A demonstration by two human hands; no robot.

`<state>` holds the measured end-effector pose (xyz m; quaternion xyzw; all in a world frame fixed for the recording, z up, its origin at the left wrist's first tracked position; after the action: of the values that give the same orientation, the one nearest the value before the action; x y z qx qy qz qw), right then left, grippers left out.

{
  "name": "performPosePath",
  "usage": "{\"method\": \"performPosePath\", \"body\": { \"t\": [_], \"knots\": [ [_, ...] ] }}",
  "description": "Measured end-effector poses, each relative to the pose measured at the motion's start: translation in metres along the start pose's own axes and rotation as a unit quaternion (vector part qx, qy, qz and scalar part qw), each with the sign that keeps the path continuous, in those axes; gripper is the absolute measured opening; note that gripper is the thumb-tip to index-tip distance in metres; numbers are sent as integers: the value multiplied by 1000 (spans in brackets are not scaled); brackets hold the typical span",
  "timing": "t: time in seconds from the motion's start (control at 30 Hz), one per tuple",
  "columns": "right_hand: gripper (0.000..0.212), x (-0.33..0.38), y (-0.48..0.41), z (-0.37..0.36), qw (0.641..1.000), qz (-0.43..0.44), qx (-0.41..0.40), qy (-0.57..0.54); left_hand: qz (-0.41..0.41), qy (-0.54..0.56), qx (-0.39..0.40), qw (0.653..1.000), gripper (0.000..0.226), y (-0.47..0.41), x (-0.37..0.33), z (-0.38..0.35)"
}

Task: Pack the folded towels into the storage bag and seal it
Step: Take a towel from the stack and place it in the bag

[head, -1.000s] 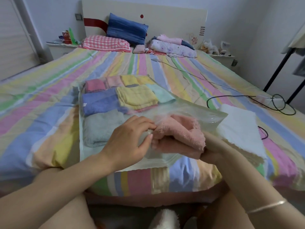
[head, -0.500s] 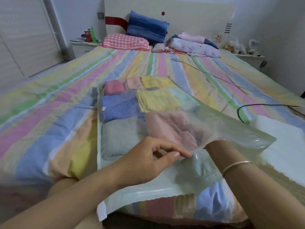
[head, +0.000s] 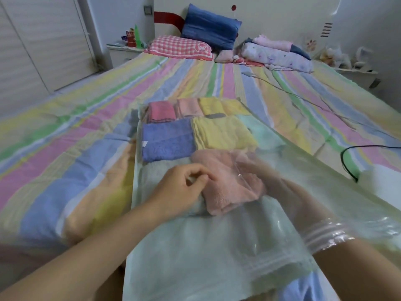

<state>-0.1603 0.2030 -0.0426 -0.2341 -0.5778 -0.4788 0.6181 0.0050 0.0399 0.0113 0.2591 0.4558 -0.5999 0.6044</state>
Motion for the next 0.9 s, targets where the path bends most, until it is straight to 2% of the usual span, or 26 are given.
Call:
{"method": "performPosePath", "body": {
  "t": [0.03,0.13,0.17,0.2,0.23,0.3,0.37,0.5,0.6,0.73,0.9],
  "knots": [
    [46,3,1,8,999,25,-40,21,-20,-62,-31,997,20,-5,7,4],
    [19,8,21,26,970,70,-165,163,-69,-196,-58,976,28,-19,19,8],
    [22,11,35,27,953,93,-191,217,-73,-231,-46,969,36,-24,21,6],
    [32,11,47,22,928,135,-205,279,-73,-260,-30,962,46,-30,23,2],
    [42,14,60,9,899,192,-195,342,-69,-283,-11,957,56,-36,26,-3],
    [48,21,79,-25,829,296,-140,453,-50,-321,33,945,65,-47,33,-15],
    [55,28,88,-56,787,326,-96,514,-35,-363,71,929,64,-54,40,-27],
    [64,18,66,-71,769,239,-57,590,-5,-396,112,912,60,-53,55,-40],
    [74,-1,47,-67,805,185,-21,563,1,-415,135,900,69,-48,65,-41],
    [73,-12,40,-68,797,182,-13,575,6,-410,142,901,71,-48,70,-43],
    [76,-12,48,-61,798,199,4,569,20,-372,126,919,55,-55,64,-38]
  ]
}}
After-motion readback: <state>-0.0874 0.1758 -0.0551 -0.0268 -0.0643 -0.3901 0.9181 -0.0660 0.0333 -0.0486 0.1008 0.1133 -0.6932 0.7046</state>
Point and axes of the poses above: each hand's wrist, its own y-axis away from the middle knuckle, its own z-axis out of the back of the hand, x = y × z, the point moved 5 cm from there along -y, towards the middle knuckle, and after that the axes turned 1 degree about y, right-handed, at the moved point
